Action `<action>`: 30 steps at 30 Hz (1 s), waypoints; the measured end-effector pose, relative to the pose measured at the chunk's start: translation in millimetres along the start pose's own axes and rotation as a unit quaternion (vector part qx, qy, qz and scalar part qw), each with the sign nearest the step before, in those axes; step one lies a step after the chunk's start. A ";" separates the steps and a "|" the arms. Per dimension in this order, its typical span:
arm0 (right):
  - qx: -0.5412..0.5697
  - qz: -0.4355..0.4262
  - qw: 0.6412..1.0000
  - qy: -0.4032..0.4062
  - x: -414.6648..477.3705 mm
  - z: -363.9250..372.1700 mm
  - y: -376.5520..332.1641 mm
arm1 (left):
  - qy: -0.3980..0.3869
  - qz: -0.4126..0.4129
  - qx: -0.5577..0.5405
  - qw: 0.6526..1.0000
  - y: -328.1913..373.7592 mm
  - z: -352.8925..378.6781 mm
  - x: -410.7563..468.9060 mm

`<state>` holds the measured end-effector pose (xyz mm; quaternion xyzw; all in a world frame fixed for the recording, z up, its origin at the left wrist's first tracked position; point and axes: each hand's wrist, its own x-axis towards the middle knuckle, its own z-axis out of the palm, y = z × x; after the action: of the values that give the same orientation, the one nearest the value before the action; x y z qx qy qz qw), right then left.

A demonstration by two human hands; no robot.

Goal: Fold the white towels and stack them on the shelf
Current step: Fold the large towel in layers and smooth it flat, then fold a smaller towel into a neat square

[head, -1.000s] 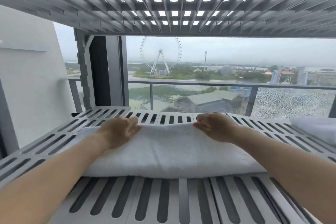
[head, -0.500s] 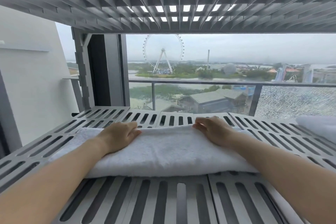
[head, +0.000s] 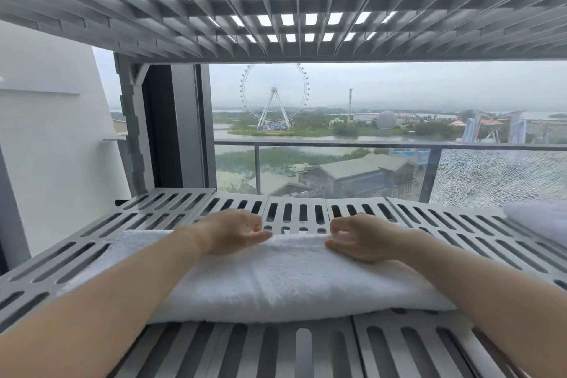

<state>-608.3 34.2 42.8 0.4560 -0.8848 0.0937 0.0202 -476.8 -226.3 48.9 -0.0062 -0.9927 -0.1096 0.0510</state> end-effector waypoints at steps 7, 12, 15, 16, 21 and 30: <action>-0.013 -0.007 1.000 0.027 -2.8 0.1 6.1 | -0.034 0.070 -0.056 0.995 48.2 24.6 38.1; -0.044 -0.008 0.998 0.048 -7.0 -13.0 25.5 | 0.028 0.090 -0.025 0.995 43.7 27.6 39.3; -0.095 -0.018 0.991 0.098 -4.4 -21.6 35.7 | 0.082 0.097 0.015 0.992 46.8 37.2 38.8; -0.107 -0.025 0.987 0.114 -2.7 -23.1 37.7 | 0.096 0.095 0.014 0.991 47.6 39.4 38.9; -0.144 -0.055 0.978 0.143 6.7 -24.9 41.6 | 0.135 0.083 0.016 0.987 47.9 41.4 39.1; -0.104 -0.023 0.994 0.031 14.1 -10.2 45.3 | 0.114 0.055 0.036 0.991 37.4 31.7 25.8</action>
<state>-653.8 50.5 47.8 0.4688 -0.8779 0.0146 0.0967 -504.8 -182.9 28.8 -0.0468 -0.9818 -0.0703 0.1704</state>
